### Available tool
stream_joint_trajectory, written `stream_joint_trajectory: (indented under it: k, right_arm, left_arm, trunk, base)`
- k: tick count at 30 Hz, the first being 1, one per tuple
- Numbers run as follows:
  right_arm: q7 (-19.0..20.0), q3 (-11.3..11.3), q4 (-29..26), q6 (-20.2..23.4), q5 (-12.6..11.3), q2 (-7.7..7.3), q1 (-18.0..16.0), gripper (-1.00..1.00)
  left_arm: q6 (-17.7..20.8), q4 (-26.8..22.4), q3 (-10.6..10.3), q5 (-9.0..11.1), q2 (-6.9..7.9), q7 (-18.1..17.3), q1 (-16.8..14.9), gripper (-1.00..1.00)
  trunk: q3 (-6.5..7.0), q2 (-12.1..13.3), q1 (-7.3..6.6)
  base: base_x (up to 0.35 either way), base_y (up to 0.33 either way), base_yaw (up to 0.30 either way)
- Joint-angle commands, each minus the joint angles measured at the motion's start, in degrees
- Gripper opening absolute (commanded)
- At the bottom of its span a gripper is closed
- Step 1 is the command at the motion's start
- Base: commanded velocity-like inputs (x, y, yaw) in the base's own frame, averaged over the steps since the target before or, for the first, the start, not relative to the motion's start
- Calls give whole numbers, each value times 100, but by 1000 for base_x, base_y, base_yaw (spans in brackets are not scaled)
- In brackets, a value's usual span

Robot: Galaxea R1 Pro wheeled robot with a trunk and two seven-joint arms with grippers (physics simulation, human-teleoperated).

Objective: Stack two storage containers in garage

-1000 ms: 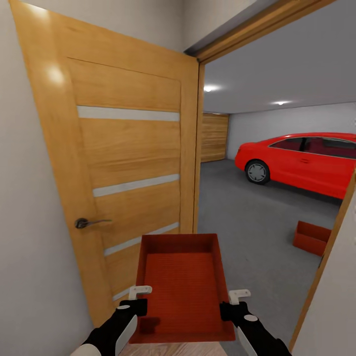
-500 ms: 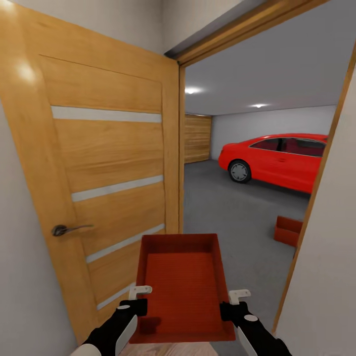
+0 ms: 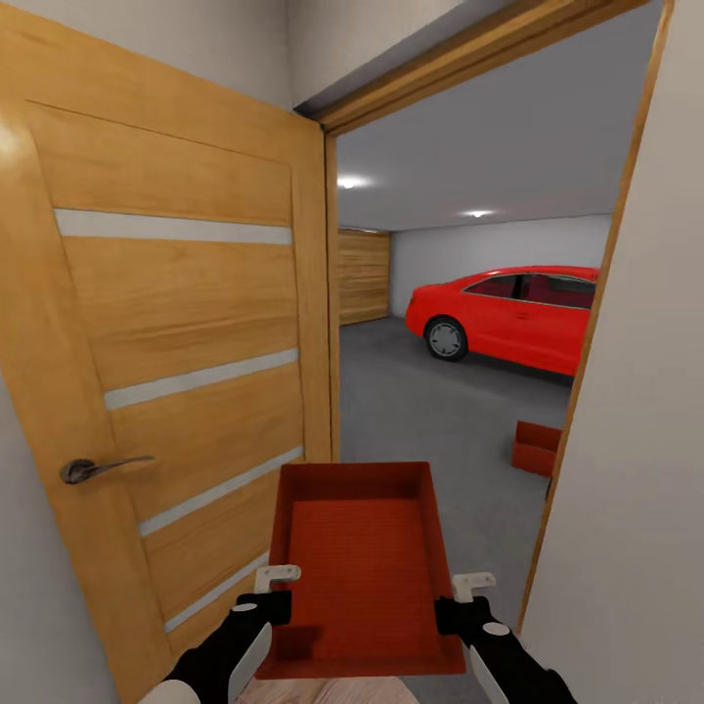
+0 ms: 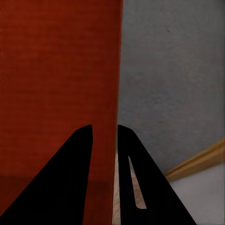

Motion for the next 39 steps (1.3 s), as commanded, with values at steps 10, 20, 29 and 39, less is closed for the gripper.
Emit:
stream_joint_trajectory:
  k: [10,20,29,39]
  right_arm:
    - [-11,-55,-100,34,-312,267,-5,-100]
    - [-11,-55,-100,41,-312,267,-5,-100]
    - [-11,-55,-100,41,-312,267,-5,-100]
    - [-11,-55,-100,41,-312,267,-5,-100]
  left_arm:
    - [13,-6,-529,140,-337,54,6,-100]
    - [13,-6,-528,140,-337,49,6,-100]
    - [13,-6,-529,140,-337,49,6,-100]
    - [13,-6,-530,140,-337,53,6,-100]
  trunk:
    - [-3,-5,2]
    - [8,-5,2]
    - [32,-5,2]
    - [60,-5,2]
  base:
    - [0,240,-5]
    - [0,47,-93]
    - [0,34,-241]
    - [0,302,-244]
